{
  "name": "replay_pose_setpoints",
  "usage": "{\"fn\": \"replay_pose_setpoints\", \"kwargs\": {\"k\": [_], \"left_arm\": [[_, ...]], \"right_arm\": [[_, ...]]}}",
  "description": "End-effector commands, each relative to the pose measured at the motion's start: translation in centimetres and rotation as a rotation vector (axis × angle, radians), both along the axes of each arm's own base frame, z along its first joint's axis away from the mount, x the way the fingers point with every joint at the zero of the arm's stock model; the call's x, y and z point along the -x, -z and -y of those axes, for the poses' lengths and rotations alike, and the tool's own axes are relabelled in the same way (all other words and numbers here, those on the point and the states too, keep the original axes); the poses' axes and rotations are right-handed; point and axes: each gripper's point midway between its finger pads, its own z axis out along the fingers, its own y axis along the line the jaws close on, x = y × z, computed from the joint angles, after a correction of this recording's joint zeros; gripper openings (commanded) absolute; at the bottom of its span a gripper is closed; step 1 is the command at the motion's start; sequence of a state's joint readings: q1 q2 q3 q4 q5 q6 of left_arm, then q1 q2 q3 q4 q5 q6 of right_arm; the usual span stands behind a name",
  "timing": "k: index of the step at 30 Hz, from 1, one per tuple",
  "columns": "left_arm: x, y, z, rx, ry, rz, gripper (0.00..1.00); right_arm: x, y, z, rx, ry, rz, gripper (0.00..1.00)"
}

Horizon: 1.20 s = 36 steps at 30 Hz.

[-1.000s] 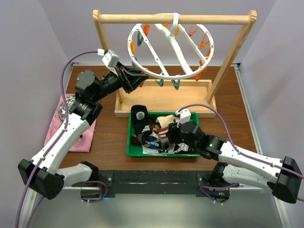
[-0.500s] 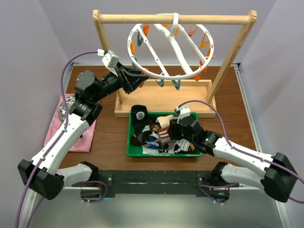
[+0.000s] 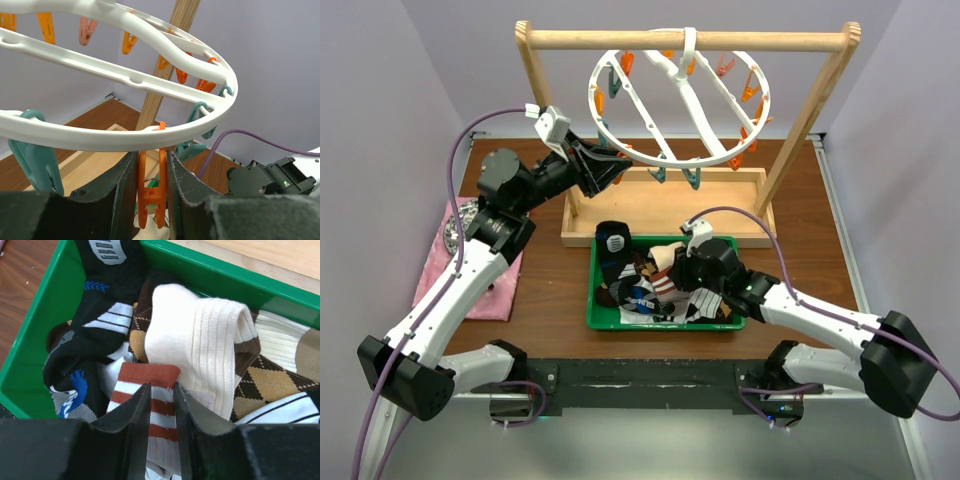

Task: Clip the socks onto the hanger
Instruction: Pick up the sock from the bin.

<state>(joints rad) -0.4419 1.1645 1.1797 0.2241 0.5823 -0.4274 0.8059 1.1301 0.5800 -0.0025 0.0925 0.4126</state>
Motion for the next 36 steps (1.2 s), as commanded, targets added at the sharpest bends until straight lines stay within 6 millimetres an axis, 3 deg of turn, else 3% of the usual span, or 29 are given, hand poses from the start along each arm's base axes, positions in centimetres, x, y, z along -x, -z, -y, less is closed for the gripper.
{"fn": "replay_pose_setpoints", "kwargs": {"k": [1, 6, 10, 13, 16, 17, 19, 20, 21, 22, 25, 30, 33, 36], "left_arm": [[1.6, 0.0, 0.2, -0.002, 0.055, 0.019, 0.0], [1.6, -0.2, 0.1, -0.004, 0.047, 0.025, 0.0], [1.6, -0.2, 0.0, -0.007, 0.045, 0.026, 0.0], [1.5, -0.1, 0.1, -0.007, 0.045, 0.028, 0.0], [1.3, -0.1, 0.1, -0.012, 0.038, 0.033, 0.0], [1.3, -0.2, 0.1, -0.013, 0.038, 0.033, 0.0], [1.0, -0.3, 0.2, -0.019, 0.035, 0.032, 0.0], [0.9, -0.4, 0.2, -0.022, 0.033, 0.036, 0.0], [0.9, -0.9, 0.2, -0.024, 0.029, 0.05, 0.0], [0.8, -0.8, 0.4, -0.034, 0.036, 0.052, 0.0], [0.8, -1.6, 0.7, -0.05, 0.046, 0.088, 0.0], [1.2, -3.0, 0.8, -0.041, 0.061, 0.137, 0.0], [1.3, -3.3, 0.9, -0.04, 0.069, 0.152, 0.0], [1.1, -3.8, 0.8, -0.041, 0.056, 0.164, 0.0]], "right_arm": [[-0.3, -2.3, -0.8, -0.045, -0.035, 0.055, 0.25], [0.0, -3.6, -0.9, -0.077, -0.045, 0.066, 0.03], [1.0, -4.4, -0.4, -0.079, -0.069, 0.062, 0.0], [1.5, -6.4, -0.2, -0.117, -0.084, 0.099, 0.0], [2.0, -9.9, -0.6, -0.186, -0.115, 0.178, 0.0], [1.9, -11.9, -0.7, -0.202, -0.108, 0.225, 0.0], [2.6, -14.1, -1.7, -0.181, -0.153, 0.302, 0.0], [2.7, -16.7, -2.3, -0.189, -0.162, 0.353, 0.0], [3.0, -17.4, -3.2, -0.162, -0.17, 0.381, 0.0], [3.0, -20.0, -3.7, -0.164, -0.185, 0.445, 0.0], [3.3, -24.0, -5.4, -0.186, -0.227, 0.533, 0.0], [2.0, -25.6, -6.4, -0.163, -0.212, 0.586, 0.0], [1.0, -25.5, -6.2, -0.149, -0.163, 0.615, 0.0], [0.0, -26.6, -5.6, -0.147, -0.099, 0.669, 0.0]]}}
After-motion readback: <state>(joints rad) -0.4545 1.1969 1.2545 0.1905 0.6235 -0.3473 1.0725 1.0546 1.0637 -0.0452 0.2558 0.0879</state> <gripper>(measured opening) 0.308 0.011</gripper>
